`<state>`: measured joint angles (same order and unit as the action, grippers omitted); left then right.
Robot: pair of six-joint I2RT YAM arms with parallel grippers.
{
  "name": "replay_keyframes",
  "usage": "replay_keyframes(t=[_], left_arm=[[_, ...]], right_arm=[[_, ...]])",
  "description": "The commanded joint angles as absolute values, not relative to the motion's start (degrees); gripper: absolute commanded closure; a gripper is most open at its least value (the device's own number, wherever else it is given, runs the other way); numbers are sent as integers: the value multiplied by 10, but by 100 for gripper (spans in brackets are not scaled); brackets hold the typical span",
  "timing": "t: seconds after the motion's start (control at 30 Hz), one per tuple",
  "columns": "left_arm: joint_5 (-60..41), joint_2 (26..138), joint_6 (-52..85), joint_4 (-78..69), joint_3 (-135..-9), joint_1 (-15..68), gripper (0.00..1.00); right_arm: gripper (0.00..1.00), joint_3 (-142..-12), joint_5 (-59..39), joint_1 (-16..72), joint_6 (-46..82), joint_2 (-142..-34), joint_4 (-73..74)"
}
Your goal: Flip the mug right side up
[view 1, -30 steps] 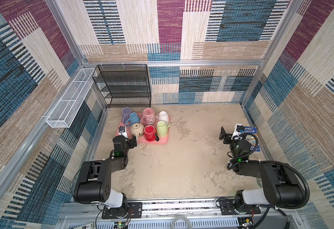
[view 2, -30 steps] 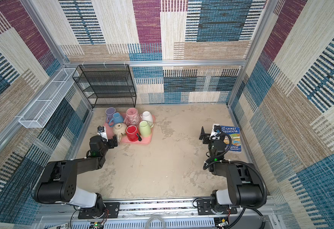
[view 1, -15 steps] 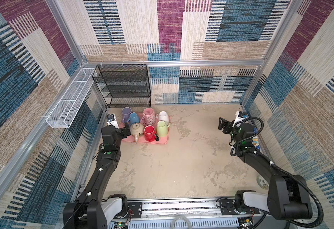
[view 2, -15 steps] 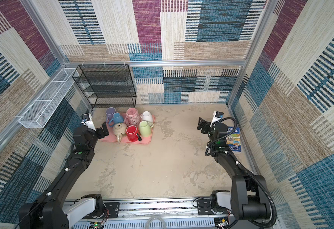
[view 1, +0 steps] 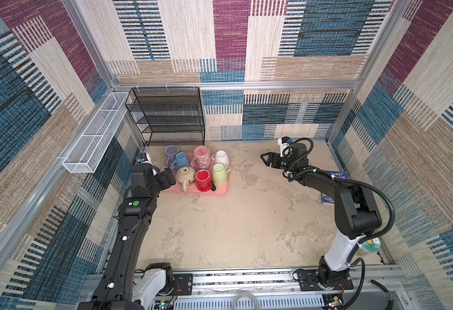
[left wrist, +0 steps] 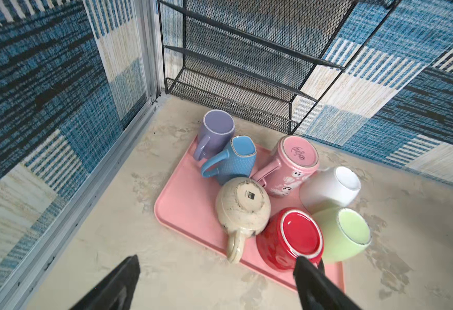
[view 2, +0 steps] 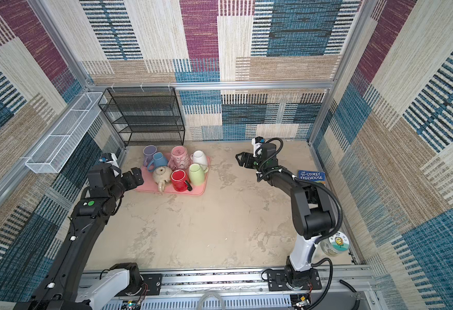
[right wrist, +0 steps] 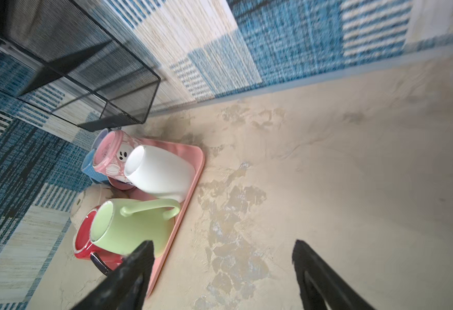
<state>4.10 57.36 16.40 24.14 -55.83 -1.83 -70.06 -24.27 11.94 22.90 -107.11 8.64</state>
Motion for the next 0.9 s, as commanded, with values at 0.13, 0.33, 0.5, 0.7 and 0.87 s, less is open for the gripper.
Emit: replay_keyframes(t=[0.13, 0.33, 0.5, 0.7, 0.87], left_arm=[[0, 556, 209, 328, -563, -19, 6], [-13, 553, 206, 358, -570, -18, 6], [-46, 527, 217, 364, -563, -19, 8], [-56, 498, 225, 367, -552, -18, 11], [-54, 484, 227, 371, -549, -18, 12]], right_arm=[[25, -840, -307, 164, 274, -1210, 70], [30, -960, -305, 195, 302, -1322, 46], [39, -1041, -295, 204, 332, -1391, 32], [53, -1117, -271, 219, 357, -1445, 1], [57, -1187, -229, 231, 364, -1485, -55]])
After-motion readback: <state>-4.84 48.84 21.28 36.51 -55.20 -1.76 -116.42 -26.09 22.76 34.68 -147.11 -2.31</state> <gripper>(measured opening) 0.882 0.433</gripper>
